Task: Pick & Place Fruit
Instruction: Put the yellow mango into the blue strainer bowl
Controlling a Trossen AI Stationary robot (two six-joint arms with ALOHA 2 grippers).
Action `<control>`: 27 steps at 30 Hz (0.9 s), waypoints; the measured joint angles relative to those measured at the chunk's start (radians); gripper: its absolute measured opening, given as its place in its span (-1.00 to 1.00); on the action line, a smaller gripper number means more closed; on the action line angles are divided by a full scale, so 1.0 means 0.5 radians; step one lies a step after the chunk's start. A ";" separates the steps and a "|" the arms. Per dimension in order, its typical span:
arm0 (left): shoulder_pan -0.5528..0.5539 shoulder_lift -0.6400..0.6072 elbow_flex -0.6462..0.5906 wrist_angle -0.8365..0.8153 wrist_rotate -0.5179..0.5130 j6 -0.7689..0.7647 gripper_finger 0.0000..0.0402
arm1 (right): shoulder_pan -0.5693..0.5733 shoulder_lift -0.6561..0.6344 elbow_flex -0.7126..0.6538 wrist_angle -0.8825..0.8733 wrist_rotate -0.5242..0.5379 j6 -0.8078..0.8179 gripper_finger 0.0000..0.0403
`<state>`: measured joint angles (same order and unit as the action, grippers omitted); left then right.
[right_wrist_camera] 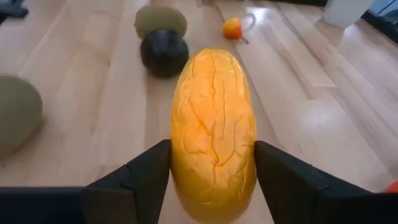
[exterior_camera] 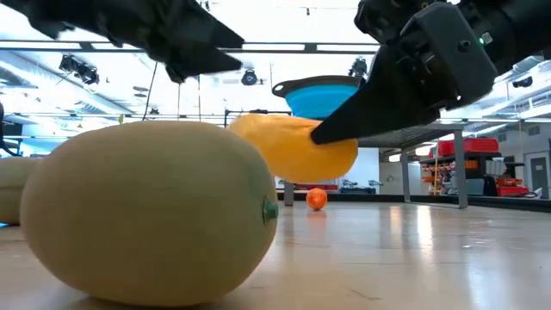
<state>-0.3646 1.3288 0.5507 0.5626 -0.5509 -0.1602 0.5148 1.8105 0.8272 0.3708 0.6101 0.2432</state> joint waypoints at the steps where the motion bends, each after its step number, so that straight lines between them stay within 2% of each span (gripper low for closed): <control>1: -0.024 -0.038 0.000 -0.051 -0.043 0.020 0.29 | 0.000 -0.014 0.000 0.002 0.000 0.009 0.15; 5: -0.087 -0.149 0.000 -0.310 -0.230 0.022 0.29 | 0.004 -0.086 0.000 -0.030 0.046 0.061 0.15; 10: -0.100 -0.188 -0.001 -0.500 -0.317 -0.024 0.29 | 0.031 -0.255 0.000 -0.146 0.180 0.078 0.15; 15: -0.100 -0.188 -0.002 -0.517 -0.339 -0.038 0.29 | 0.050 -0.487 0.000 -0.443 0.472 0.171 0.15; 19: -0.100 -0.188 -0.002 -0.517 -0.338 -0.038 0.29 | 0.049 -0.652 0.000 -0.616 0.626 0.197 0.15; 27: -0.097 -0.187 -0.002 -0.518 -0.337 -0.032 0.29 | 0.039 -0.846 0.000 -0.539 0.950 -0.024 0.15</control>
<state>-0.4133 1.2350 0.5499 0.3038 -0.7197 -0.1764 0.5343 1.3874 0.8272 0.1014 1.0849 0.2311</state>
